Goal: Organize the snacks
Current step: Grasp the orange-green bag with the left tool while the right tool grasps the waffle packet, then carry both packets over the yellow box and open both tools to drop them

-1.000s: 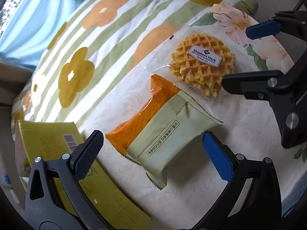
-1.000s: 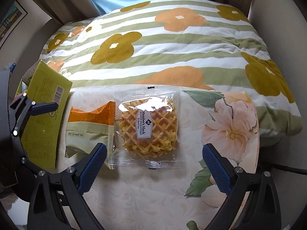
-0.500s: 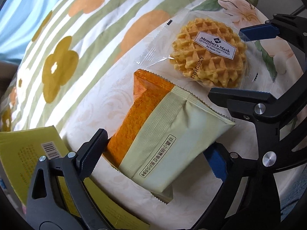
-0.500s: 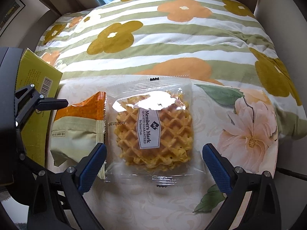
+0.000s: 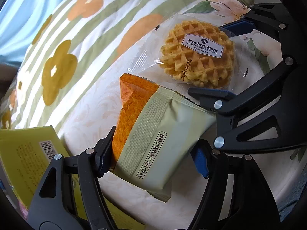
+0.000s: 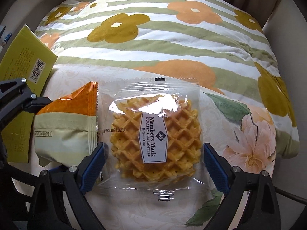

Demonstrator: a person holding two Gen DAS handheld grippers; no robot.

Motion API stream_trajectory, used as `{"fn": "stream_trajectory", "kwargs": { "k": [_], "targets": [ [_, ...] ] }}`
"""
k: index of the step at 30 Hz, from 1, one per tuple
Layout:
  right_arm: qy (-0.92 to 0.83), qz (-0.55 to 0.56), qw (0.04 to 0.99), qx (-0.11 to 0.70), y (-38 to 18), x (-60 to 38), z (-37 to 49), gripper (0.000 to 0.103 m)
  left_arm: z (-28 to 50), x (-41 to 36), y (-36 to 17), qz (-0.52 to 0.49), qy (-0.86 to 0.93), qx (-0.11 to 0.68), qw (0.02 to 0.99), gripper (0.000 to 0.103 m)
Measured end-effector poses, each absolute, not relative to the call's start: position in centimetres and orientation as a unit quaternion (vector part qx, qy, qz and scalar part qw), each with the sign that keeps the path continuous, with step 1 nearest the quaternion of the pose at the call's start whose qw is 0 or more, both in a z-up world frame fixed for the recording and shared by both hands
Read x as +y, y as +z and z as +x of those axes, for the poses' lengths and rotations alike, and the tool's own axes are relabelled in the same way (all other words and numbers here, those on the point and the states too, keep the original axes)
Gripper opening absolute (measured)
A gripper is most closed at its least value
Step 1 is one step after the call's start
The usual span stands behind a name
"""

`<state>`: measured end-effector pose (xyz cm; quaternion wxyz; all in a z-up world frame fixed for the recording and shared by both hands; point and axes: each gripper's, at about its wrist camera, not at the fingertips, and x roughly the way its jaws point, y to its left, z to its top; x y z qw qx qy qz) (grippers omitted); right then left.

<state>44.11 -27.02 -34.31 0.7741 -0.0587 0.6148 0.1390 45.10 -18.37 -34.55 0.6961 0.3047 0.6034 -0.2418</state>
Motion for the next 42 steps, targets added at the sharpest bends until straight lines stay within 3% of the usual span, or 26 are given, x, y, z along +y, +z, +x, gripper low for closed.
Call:
{"fn": "stream_trajectory", "kwargs": {
  "k": [6, 15, 25, 35, 42],
  "targets": [
    [0.144, -0.053, 0.778, 0.609, -34.0, -27.5, 43.7, 0.074, 45.2, -17.8, -34.3, 0.284, -0.234, 0.61, 0.702, 0.064],
    [0.131, -0.024, 0.795, 0.591, -31.7, -29.1, 42.7, 0.072, 44.4, -17.1, -32.7, 0.256, -0.223, 0.609, 0.717, 0.064],
    [0.119, -0.014, 0.827, 0.549, -24.2, -31.4, 41.1, 0.072, 43.1, -15.8, -23.2, 0.206, -0.191, 0.547, 0.789, 0.064],
    [0.167, -0.029, 0.862, 0.478, -15.1, -27.7, 40.2, 0.072, 40.9, -6.9, -12.9, 0.147, -0.109, 0.483, 0.856, 0.064],
    [0.21, -0.031, 0.869, 0.448, -11.8, -20.8, 40.2, 0.072, 40.3, 2.1, -11.2, 0.104, -0.064, 0.475, 0.871, 0.064]
  ]
}}
